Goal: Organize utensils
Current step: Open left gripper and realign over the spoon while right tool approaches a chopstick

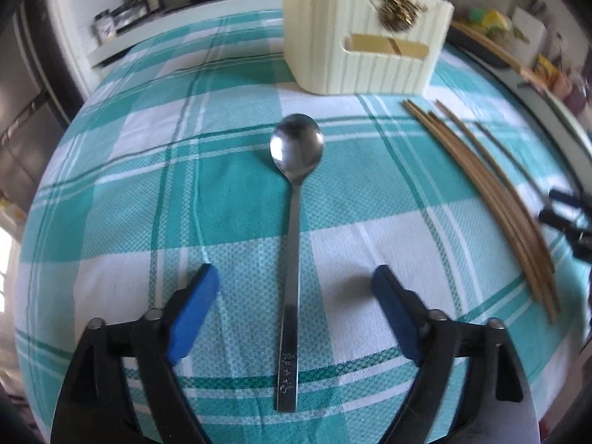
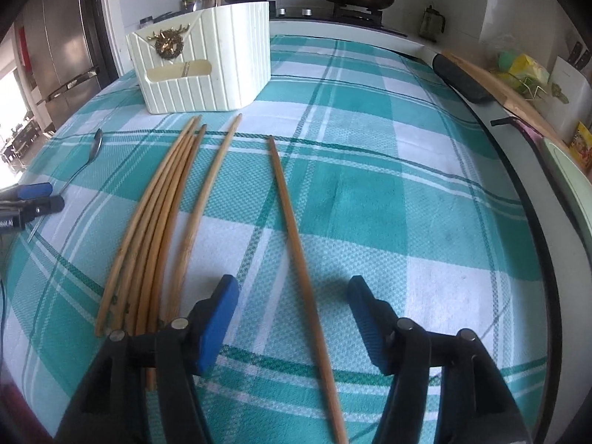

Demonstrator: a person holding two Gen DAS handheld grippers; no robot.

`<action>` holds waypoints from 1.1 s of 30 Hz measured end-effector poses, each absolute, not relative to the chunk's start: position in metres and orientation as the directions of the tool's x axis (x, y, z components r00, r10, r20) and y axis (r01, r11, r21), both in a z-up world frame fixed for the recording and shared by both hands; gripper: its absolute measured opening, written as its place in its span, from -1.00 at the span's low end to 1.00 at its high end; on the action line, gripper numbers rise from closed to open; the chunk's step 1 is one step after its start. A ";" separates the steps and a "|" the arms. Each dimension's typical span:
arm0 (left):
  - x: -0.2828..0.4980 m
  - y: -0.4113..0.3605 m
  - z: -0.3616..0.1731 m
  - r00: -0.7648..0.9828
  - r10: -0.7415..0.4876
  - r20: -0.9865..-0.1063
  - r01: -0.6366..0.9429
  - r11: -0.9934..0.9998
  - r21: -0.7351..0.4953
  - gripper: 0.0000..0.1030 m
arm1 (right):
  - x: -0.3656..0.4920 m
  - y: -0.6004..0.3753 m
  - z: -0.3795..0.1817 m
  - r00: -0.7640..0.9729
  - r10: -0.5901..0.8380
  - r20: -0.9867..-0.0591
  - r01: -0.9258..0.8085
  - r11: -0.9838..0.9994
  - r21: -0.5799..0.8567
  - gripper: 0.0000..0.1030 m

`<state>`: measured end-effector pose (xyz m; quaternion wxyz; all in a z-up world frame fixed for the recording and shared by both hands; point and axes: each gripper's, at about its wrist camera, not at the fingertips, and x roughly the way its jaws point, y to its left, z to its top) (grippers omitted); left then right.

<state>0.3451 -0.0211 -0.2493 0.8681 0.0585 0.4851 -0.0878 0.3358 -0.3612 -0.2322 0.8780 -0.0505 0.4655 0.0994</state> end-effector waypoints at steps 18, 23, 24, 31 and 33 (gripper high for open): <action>0.344 -0.014 -0.252 0.532 -0.080 -0.843 0.157 0.988 0.006 0.99 | 0.337 -0.366 -0.235 0.571 0.137 -0.809 -0.217 0.976 0.012 0.57; 0.348 -0.014 -0.252 0.514 -0.064 -0.855 0.123 0.992 0.000 0.99 | 0.337 -0.366 -0.235 0.571 0.137 -0.809 -0.218 0.976 0.012 0.57; 0.348 -0.014 -0.252 0.506 -0.060 -0.860 0.115 0.993 -0.001 0.99 | 0.337 -0.366 -0.235 0.571 0.137 -0.809 -0.218 0.976 0.012 0.57; 0.355 -0.014 -0.252 0.435 -0.050 -0.899 0.112 0.994 -0.001 0.99 | 0.337 -0.366 -0.235 0.569 0.135 -0.811 -0.219 0.976 0.009 0.57; 0.356 -0.014 -0.252 0.427 -0.056 -0.903 0.123 0.992 -0.004 0.99 | 0.338 -0.366 -0.235 0.569 0.136 -0.811 -0.219 0.976 0.009 0.57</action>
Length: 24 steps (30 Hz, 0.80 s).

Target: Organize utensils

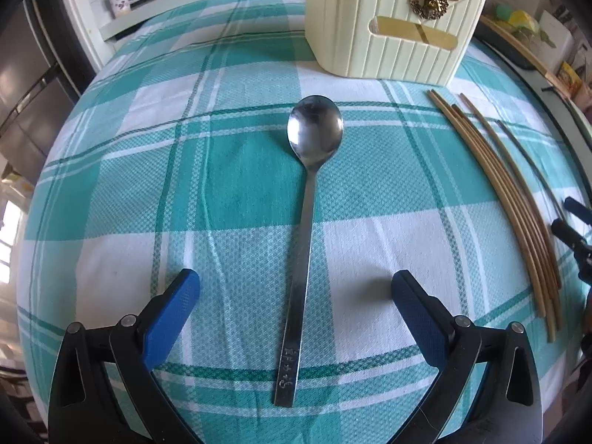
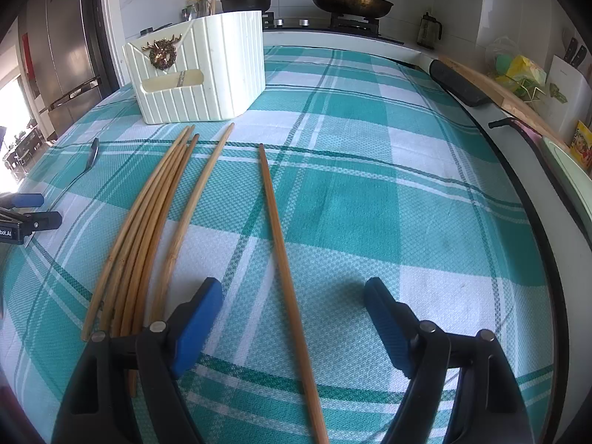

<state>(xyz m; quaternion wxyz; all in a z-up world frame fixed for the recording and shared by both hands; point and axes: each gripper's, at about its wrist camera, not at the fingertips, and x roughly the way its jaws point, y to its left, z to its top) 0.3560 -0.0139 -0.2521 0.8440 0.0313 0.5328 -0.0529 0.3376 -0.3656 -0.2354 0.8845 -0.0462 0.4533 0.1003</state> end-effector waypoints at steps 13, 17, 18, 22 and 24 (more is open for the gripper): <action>0.355 -0.011 -0.252 0.495 -0.074 -0.866 0.128 0.992 -0.011 0.99 | 0.342 -0.366 -0.235 0.525 0.149 -0.838 -0.253 0.967 0.013 0.60; 0.363 -0.010 -0.252 0.434 -0.088 -0.897 0.168 0.986 -0.015 0.99 | 0.358 -0.361 -0.232 0.407 0.140 -0.903 -0.325 0.946 0.000 0.58; 0.367 -0.010 -0.252 0.419 -0.094 -0.903 0.179 0.984 -0.019 0.99 | 0.362 -0.359 -0.232 0.386 0.131 -0.913 -0.340 0.940 -0.009 0.57; 0.385 -0.006 -0.250 0.400 -0.119 -0.909 0.190 0.981 -0.045 0.98 | 0.379 -0.347 -0.230 0.331 0.130 -0.935 -0.410 0.912 -0.019 0.39; 0.395 -0.006 -0.250 0.396 -0.112 -0.911 0.184 0.982 -0.041 0.97 | 0.390 -0.340 -0.229 0.323 0.132 -0.937 -0.430 0.903 -0.021 0.26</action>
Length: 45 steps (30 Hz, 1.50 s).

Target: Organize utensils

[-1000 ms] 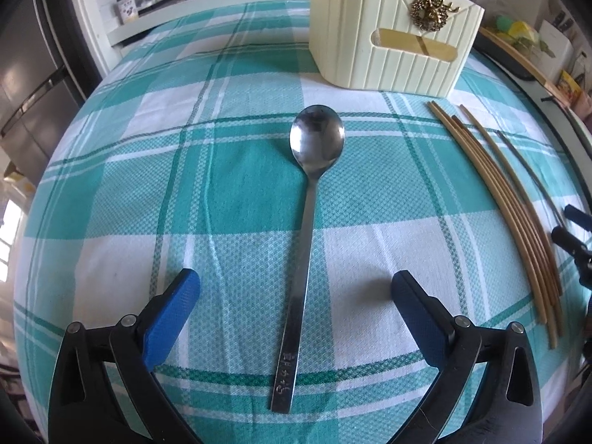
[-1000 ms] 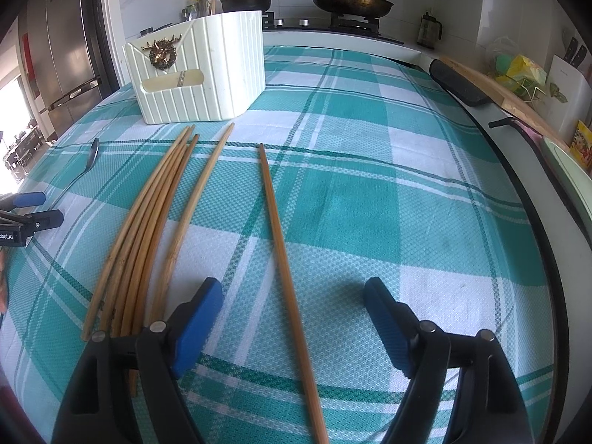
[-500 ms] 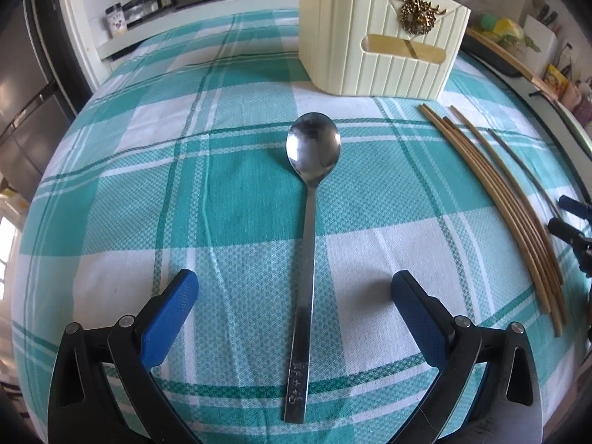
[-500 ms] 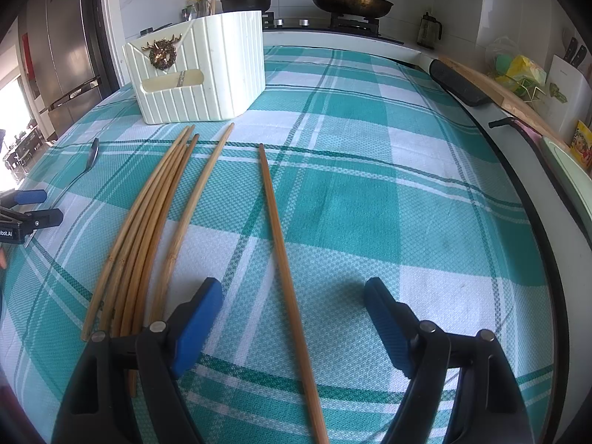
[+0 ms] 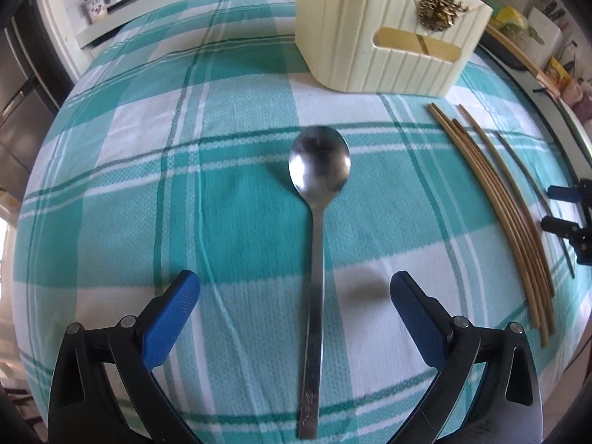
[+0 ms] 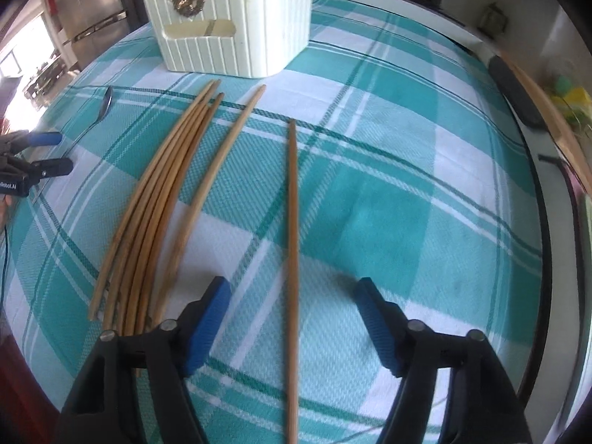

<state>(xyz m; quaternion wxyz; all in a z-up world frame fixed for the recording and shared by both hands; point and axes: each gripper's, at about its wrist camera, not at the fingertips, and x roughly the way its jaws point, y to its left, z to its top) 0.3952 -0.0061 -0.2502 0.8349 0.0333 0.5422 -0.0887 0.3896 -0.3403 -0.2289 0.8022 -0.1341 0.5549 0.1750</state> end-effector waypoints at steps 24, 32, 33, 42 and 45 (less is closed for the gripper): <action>0.380 0.000 -0.157 0.595 -0.250 -0.764 0.265 0.958 -0.107 -0.30 | 0.410 -0.337 -0.136 0.537 0.288 -0.793 -0.320 0.939 0.125 -0.89; 0.333 0.016 -0.098 0.684 -0.331 -0.650 0.300 0.940 -0.163 -0.31 | 0.344 -0.350 -0.055 0.697 0.336 -0.633 -0.329 0.935 0.134 -0.89; 0.331 0.018 -0.093 0.691 -0.339 -0.639 0.301 0.938 -0.172 -0.31 | 0.338 -0.350 -0.048 0.716 0.338 -0.611 -0.328 0.935 0.133 -0.89; 0.323 0.020 -0.063 0.699 -0.381 -0.605 0.327 0.923 -0.203 -0.31 | 0.334 -0.345 -0.017 0.795 0.339 -0.502 -0.309 0.940 0.145 -0.89; 0.326 0.021 -0.049 0.703 -0.394 -0.592 0.338 0.918 -0.210 -0.31 | 0.342 -0.344 -0.011 0.800 0.347 -0.490 -0.311 0.938 0.155 -0.89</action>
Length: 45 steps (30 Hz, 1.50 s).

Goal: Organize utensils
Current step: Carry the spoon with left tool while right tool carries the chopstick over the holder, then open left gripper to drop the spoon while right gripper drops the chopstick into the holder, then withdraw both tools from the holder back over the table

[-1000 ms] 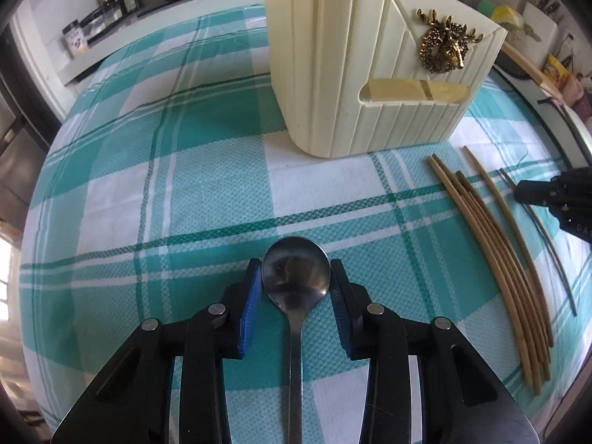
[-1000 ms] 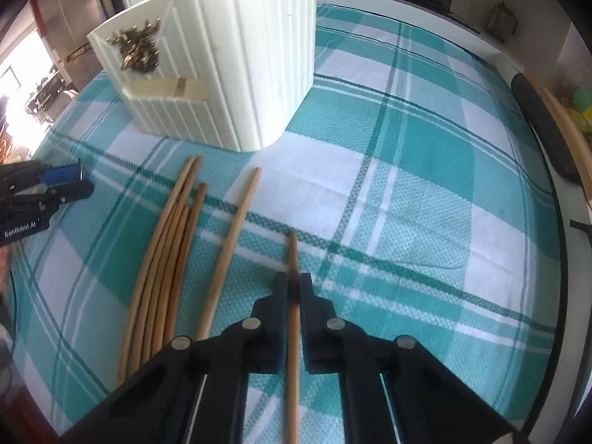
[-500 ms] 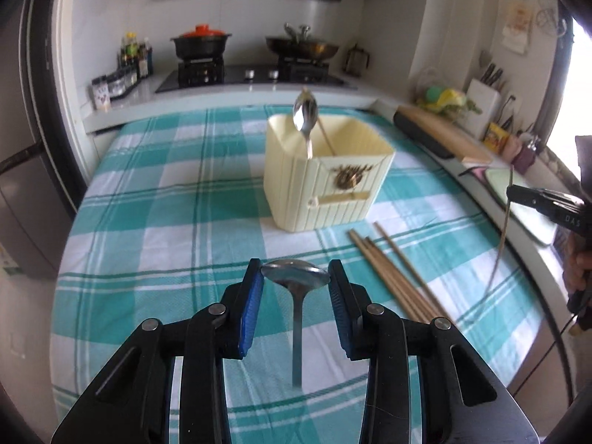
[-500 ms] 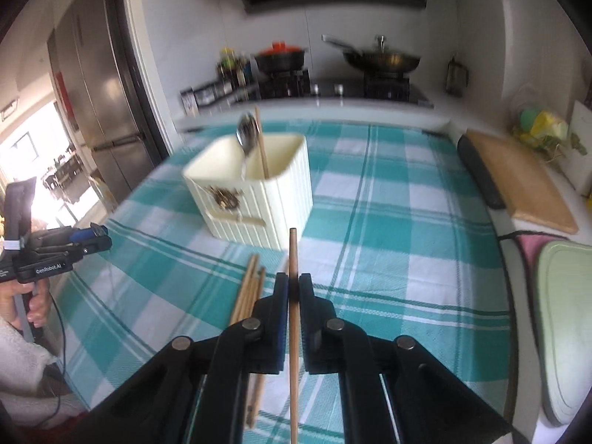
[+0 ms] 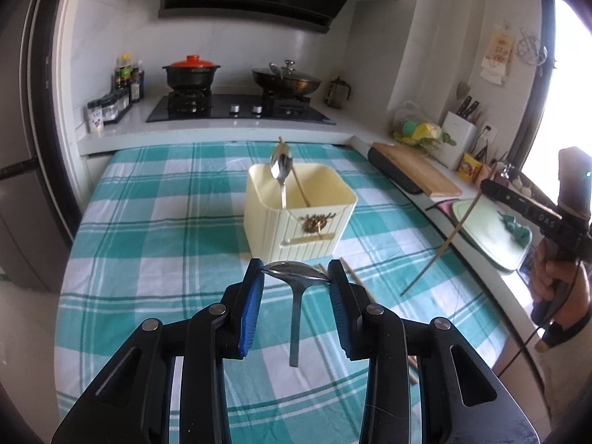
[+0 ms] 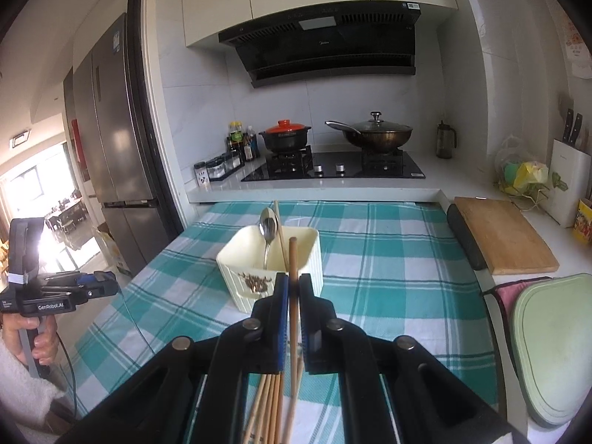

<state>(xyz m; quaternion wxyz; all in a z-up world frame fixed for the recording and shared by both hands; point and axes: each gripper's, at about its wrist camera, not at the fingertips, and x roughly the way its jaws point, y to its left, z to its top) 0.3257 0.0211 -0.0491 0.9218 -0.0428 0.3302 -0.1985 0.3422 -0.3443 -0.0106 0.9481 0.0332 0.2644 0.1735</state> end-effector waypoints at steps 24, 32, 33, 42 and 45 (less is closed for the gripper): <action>0.493 -0.015 0.012 0.821 -0.314 -0.477 0.219 0.944 -0.246 -0.31 | 0.469 -0.271 0.023 0.868 0.338 -0.363 -0.349 0.937 0.038 -0.89; 0.539 -0.039 -0.060 0.683 -0.269 -0.679 0.189 0.963 -0.192 -0.31 | 0.534 -0.261 -0.035 0.723 0.315 -0.615 -0.311 0.943 0.118 -0.89; 0.543 -0.041 -0.067 0.668 -0.264 -0.696 0.186 0.964 -0.188 -0.31 | 0.538 -0.261 -0.038 0.722 0.311 -0.618 -0.303 0.945 0.123 -0.88; 0.519 -0.025 -0.082 0.650 -0.219 -0.728 0.183 0.974 -0.131 0.49 | 0.524 -0.274 -0.037 0.765 0.296 -0.572 -0.261 0.954 0.145 -0.15; 0.483 -0.013 -0.090 0.647 -0.195 -0.737 0.216 0.974 -0.069 0.74 | 0.499 -0.291 -0.036 0.768 0.278 -0.577 -0.262 0.958 0.112 -0.06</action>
